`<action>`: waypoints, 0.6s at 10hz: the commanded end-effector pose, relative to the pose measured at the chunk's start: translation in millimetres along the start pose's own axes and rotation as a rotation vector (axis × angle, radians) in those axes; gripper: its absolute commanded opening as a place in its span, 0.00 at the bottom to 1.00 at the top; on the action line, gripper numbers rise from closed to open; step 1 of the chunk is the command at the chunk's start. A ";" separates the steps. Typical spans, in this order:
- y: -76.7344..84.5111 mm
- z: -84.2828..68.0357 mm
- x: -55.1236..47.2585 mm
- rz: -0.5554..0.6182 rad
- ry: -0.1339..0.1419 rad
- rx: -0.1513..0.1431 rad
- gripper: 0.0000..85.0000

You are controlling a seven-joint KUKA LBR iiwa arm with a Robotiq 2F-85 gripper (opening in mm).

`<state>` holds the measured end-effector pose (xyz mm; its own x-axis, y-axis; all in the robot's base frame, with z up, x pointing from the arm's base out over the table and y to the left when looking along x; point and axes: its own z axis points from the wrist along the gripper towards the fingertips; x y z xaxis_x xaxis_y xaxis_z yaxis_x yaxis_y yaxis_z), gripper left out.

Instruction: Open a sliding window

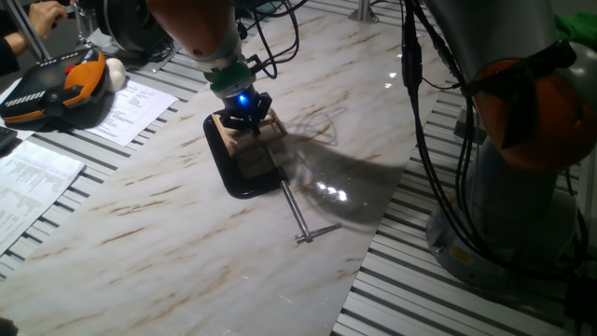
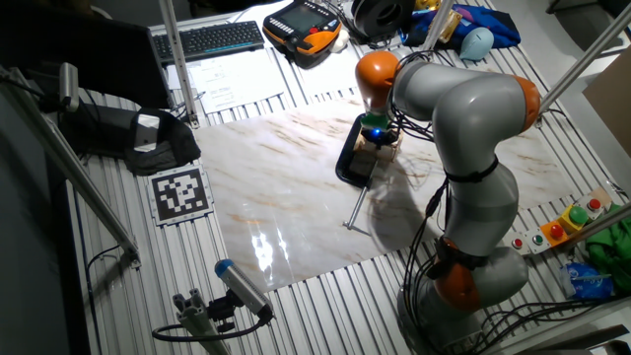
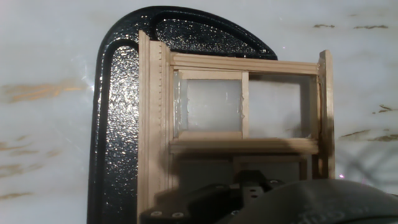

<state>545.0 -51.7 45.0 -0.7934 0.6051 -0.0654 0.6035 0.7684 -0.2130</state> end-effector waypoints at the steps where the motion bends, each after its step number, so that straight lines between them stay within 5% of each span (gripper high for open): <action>1: 0.3 1.1 -0.1 0.000 0.002 -0.003 0.00; 6: 2.2 0.4 0.0 -0.001 0.005 -0.006 0.00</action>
<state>546.3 -50.0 44.3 -0.7933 0.6058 -0.0604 0.6036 0.7699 -0.2071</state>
